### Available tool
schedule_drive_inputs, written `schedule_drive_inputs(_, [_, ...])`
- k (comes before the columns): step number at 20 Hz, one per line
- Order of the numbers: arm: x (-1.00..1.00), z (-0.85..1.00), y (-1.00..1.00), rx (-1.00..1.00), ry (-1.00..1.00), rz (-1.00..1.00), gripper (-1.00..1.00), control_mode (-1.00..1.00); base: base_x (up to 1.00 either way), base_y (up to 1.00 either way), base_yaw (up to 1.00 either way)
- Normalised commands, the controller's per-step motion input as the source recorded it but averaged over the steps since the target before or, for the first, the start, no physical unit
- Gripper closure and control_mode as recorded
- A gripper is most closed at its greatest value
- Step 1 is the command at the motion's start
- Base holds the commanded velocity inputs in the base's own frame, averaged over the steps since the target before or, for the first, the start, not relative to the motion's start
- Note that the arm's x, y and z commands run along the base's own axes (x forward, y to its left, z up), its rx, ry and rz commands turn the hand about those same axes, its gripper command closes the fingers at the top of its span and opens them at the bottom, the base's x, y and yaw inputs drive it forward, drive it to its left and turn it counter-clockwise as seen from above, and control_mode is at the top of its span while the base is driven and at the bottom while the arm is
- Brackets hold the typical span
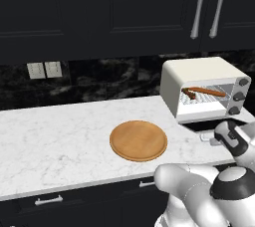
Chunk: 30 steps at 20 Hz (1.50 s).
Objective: Pick up the kebab skewer and baguette bread, and place them inside the toaster oven. Close the toaster oven door and start by setting the timer.
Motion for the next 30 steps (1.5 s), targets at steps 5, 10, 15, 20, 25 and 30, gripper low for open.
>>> schedule_drive_inputs(5, [0.72,0.61,0.18,0.0,-0.03,-0.06,-1.0,-1.0,0.0,0.0,0.0])
schedule_drive_inputs(10, [0.75,0.71,0.16,0.0,0.0,-0.05,-1.0,-1.0,0.0,0.0,0.0])
schedule_drive_inputs(15, [0.75,0.45,0.16,0.0,0.0,-0.04,-1.0,-1.0,0.0,0.0,0.0])
schedule_drive_inputs(20, [0.64,0.02,0.21,0.0,-0.01,-0.03,-1.0,-1.0,0.0,0.0,0.0])
schedule_drive_inputs(25, [0.74,0.0,0.28,0.0,-0.01,-0.02,-1.0,-1.0,0.0,0.0,0.0])
schedule_drive_inputs(30, [0.74,0.01,0.17,0.0,0.0,0.0,-1.0,-1.0,0.0,0.0,0.0])
